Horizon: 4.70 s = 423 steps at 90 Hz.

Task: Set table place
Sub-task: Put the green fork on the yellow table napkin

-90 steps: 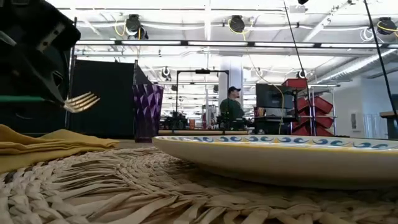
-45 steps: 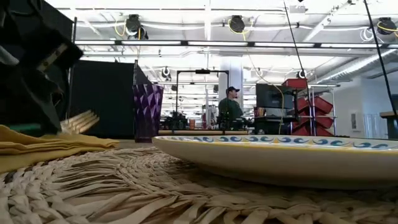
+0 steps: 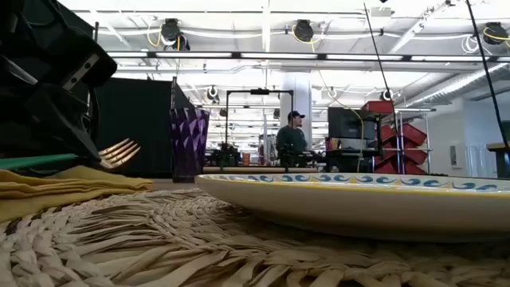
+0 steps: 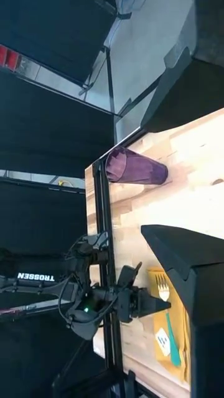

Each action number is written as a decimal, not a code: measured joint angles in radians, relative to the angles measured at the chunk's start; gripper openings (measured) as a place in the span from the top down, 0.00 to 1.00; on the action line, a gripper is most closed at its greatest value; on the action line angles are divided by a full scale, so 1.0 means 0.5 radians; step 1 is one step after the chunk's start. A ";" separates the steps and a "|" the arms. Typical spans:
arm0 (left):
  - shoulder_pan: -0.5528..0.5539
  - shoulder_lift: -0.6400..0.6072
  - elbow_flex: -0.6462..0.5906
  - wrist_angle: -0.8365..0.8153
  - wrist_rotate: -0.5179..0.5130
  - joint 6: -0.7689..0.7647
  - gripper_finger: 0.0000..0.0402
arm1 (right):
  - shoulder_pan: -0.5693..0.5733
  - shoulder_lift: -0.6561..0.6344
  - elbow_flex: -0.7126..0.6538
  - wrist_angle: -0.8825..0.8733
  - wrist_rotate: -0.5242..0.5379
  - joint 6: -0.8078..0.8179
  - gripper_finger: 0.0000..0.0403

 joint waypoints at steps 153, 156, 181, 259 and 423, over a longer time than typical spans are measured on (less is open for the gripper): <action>-0.035 -0.076 0.017 -0.215 0.133 -0.105 0.76 | 0.078 -0.001 0.000 -0.069 -0.100 0.041 0.40; -0.035 -0.107 0.014 -0.240 0.133 -0.102 0.76 | 0.087 -0.001 0.000 -0.069 -0.100 0.046 0.40; -0.063 -0.410 0.040 -0.357 0.071 0.095 0.76 | 0.137 0.000 0.000 -0.103 -0.099 0.135 0.40; -0.069 0.039 0.780 -1.482 0.284 0.239 0.76 | 0.198 0.001 0.000 -0.067 -0.105 0.127 0.40; 0.174 0.433 1.461 -2.423 0.422 0.676 1.00 | 0.197 0.002 0.000 -0.141 -0.261 0.076 0.40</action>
